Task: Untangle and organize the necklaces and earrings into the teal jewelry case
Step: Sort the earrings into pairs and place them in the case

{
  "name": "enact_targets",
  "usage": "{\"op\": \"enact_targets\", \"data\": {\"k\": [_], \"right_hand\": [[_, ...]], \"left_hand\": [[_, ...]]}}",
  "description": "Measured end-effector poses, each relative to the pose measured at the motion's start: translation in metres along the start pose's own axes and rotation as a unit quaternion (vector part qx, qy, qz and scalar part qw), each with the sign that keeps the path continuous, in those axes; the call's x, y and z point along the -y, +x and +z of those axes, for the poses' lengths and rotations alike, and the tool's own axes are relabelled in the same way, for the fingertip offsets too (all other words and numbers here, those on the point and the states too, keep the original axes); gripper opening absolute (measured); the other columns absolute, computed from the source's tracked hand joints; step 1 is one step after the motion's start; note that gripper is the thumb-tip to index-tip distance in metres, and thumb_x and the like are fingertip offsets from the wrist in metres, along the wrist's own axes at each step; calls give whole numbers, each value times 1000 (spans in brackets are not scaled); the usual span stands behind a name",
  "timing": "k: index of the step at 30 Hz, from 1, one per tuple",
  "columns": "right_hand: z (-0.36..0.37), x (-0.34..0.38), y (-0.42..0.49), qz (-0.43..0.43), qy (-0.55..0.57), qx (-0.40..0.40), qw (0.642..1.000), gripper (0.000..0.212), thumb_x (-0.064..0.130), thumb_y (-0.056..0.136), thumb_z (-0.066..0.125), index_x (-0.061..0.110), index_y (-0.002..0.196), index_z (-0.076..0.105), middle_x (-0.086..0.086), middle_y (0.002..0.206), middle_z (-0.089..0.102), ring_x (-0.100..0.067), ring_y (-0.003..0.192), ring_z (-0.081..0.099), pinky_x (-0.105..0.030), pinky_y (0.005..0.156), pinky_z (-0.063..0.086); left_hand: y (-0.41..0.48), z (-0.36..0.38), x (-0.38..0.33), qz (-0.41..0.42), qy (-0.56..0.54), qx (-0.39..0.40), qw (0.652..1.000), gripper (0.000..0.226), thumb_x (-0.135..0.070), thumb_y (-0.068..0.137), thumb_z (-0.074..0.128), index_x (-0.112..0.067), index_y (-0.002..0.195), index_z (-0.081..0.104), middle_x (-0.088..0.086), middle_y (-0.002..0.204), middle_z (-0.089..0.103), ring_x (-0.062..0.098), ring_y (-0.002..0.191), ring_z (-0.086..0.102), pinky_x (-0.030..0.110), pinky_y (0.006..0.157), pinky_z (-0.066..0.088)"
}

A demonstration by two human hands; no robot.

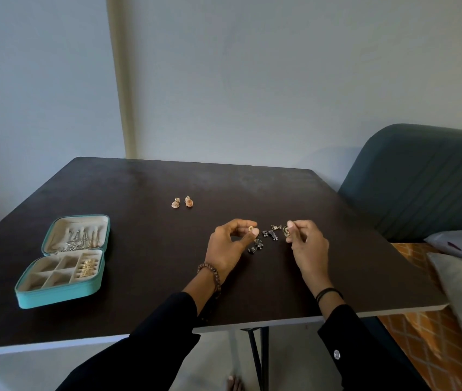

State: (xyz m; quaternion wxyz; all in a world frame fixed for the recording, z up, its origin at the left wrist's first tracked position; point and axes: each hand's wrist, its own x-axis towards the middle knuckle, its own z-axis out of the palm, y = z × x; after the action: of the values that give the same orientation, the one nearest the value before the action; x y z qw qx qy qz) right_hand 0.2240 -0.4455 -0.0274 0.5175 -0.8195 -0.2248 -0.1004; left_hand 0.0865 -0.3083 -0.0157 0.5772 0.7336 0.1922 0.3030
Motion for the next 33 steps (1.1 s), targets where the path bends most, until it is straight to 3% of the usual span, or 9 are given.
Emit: {"op": "enact_targets", "data": {"k": [2, 4, 10, 15, 19, 21, 25, 29, 33], "right_hand": [[1, -3, 1, 5, 30, 5, 1000, 23, 37, 97, 67, 16, 108, 66, 6, 79, 73, -6, 81, 71, -33, 82, 61], [1, -4, 1, 15, 51, 16, 998, 29, 34, 91, 75, 15, 111, 66, 7, 86, 74, -6, 84, 72, -35, 82, 62], [-4, -2, -2, 5, 87, 23, 996, 29, 37, 87, 79, 19, 108, 69, 8, 97, 74, -7, 90, 72, -28, 80, 60], [-7, 4, -5, -9, 121, 31, 992, 19, 40, 94, 70, 24, 105, 73, 8, 96, 74, -8, 89, 72, -21, 67, 58], [-8, 3, -5, -19, 128, 43, 991, 20, 37, 94, 71, 24, 108, 76, 9, 101, 75, -4, 94, 70, -20, 81, 57], [-8, 2, -4, -31, 126, 56, 990, 19, 33, 95, 72, 27, 112, 75, 12, 109, 73, 1, 102, 68, -13, 85, 52], [-6, 2, -3, -47, 96, 61, 992, 19, 21, 96, 70, 26, 115, 72, 10, 114, 70, 7, 103, 62, -2, 82, 45], [-2, 2, -4, -55, 69, 60, 994, 16, 23, 96, 69, 24, 113, 70, 8, 111, 70, 2, 104, 63, -8, 83, 47], [-1, 2, -4, -72, 55, 55, 994, 13, 25, 97, 69, 22, 110, 70, 11, 104, 72, 4, 100, 66, -4, 80, 48]], "left_hand": [[-1, 0, 0, 0, 1, 1, 1000, 18, -32, 88, 72, -28, 107, 72, -10, 94, 70, -8, 89, 62, 11, 78, 47], [-1, 0, -1, 0, 0, 0, 1000, 18, -32, 88, 72, -28, 106, 72, -10, 93, 70, -7, 90, 62, 11, 78, 47], [-2, -1, -2, 2, -3, -2, 1000, 18, -30, 89, 72, -27, 106, 72, -10, 93, 69, -7, 90, 62, 12, 78, 48], [-2, -1, -3, 13, -2, -5, 1000, 19, -28, 89, 71, -27, 108, 73, -9, 91, 69, -8, 88, 61, 5, 73, 47], [-2, -2, -3, 12, -8, -3, 1000, 19, -29, 90, 71, -28, 108, 73, -9, 91, 69, -8, 88, 62, 5, 73, 46], [-3, -2, -3, 8, -7, -3, 1000, 18, -30, 89, 71, -30, 107, 73, -9, 90, 69, -8, 88, 61, 7, 74, 46], [-3, -2, -4, 3, -7, -5, 1000, 18, -30, 89, 71, -29, 107, 73, -9, 91, 69, -9, 88, 61, 8, 74, 46], [-3, -2, -4, 3, -2, -5, 1000, 18, -29, 89, 71, -28, 107, 73, -9, 92, 69, -10, 88, 60, 3, 70, 46], [-4, -2, -4, 8, 4, -8, 1000, 17, -30, 89, 72, -29, 106, 74, -9, 90, 69, -11, 87, 60, 1, 70, 45]]}}
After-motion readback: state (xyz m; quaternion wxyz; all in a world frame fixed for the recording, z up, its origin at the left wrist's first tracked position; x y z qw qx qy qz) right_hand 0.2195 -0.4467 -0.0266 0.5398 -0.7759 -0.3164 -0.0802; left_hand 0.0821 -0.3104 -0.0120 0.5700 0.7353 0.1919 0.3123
